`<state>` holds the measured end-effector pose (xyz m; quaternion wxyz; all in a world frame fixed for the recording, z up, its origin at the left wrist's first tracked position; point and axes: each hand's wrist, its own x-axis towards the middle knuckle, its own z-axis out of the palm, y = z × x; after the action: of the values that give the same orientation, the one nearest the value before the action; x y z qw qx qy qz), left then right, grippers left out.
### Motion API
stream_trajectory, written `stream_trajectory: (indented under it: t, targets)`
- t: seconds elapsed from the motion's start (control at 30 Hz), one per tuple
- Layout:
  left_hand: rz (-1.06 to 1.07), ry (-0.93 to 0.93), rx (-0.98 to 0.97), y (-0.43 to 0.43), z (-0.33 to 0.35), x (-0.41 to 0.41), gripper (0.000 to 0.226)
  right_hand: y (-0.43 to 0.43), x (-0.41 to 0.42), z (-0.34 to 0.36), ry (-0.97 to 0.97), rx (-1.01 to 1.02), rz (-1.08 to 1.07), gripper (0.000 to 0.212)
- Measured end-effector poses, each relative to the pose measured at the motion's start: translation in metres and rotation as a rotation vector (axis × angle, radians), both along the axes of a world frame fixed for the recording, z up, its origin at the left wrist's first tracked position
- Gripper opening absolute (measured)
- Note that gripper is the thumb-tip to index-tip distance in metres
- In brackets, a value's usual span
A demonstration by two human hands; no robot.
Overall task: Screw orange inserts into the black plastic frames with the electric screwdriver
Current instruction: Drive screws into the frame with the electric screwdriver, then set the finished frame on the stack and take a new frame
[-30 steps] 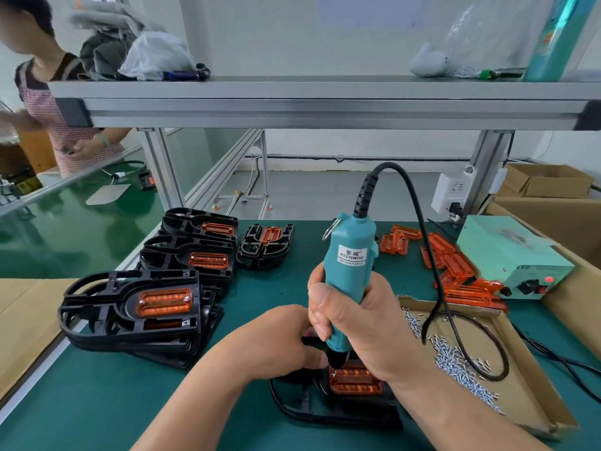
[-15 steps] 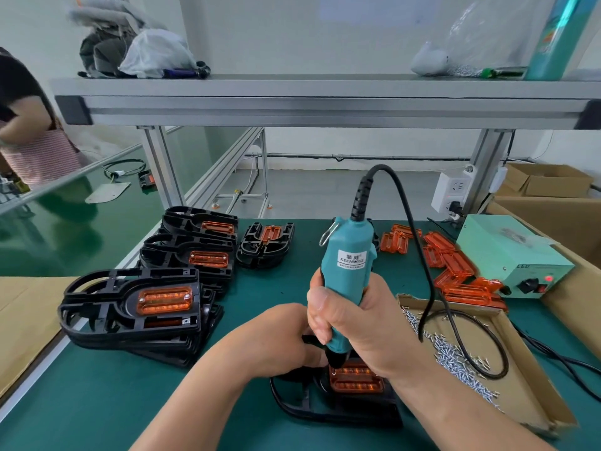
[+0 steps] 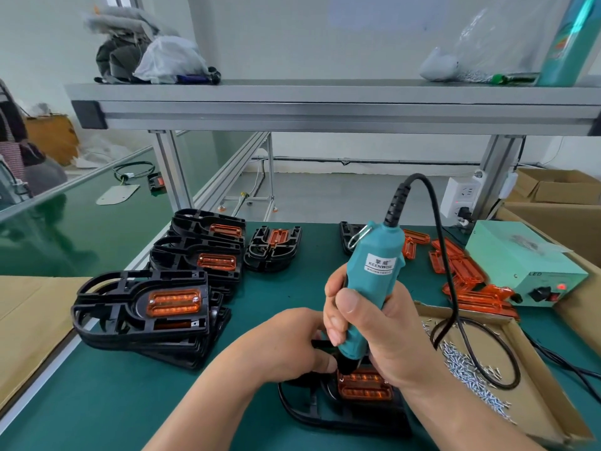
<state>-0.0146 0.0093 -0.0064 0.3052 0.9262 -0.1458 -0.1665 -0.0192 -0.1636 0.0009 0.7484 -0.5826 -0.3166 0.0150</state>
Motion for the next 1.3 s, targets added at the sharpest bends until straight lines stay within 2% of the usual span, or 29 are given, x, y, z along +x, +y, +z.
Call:
stream_trajectory:
  t: [0.1,0.23,0.37,0.47,0.6,0.73,0.83,0.9,0.97,1.07,1.2,1.3]
  targets:
    - [-0.005,-0.005,0.000,0.000,-0.001,0.001,0.033,0.003,-0.006,0.011,-0.049,0.054,-0.028,0.038]
    - [0.010,0.003,0.018,0.001,-0.004,0.003,0.024,-0.010,-0.007,0.039,-0.103,0.242,-0.020,0.038]
    - [0.008,-0.011,0.043,0.003,-0.007,0.002,0.034,-0.036,0.001,0.037,-0.028,0.324,-0.173,0.042]
    - [-0.012,-0.050,0.076,0.005,-0.006,0.001,0.035,-0.055,0.011,0.027,0.082,0.385,-0.323,0.025]
    - [-0.073,-0.125,0.072,0.002,0.001,-0.004,0.054,-0.074,0.023,0.018,0.185,0.484,-0.465,0.021]
    - [-0.264,-0.151,0.111,-0.011,0.005,-0.015,0.082,-0.085,0.029,0.013,0.252,0.549,-0.526,0.025]
    - [-0.392,-0.235,0.194,-0.020,-0.001,-0.019,0.087,-0.090,0.033,0.012,0.289,0.594,-0.547,0.023]
    - [-0.385,-0.256,0.197,-0.021,-0.005,-0.019,0.086,-0.093,0.034,0.012,0.302,0.608,-0.551,0.023]
    - [-0.308,-0.299,0.208,-0.021,-0.009,-0.019,0.081,-0.094,0.035,0.011,0.308,0.617,-0.551,0.022]
    - [-0.030,-0.407,0.347,-0.020,-0.011,-0.014,0.070,-0.095,0.035,0.009,0.317,0.628,-0.550,0.021]
    - [0.366,-0.325,0.494,-0.008,-0.007,0.001,0.080,-0.094,0.036,0.006,0.320,0.621,-0.551,0.021]
    - [0.496,-0.308,0.566,0.004,-0.009,0.009,0.084,-0.092,0.036,0.006,0.333,0.610,-0.554,0.021]
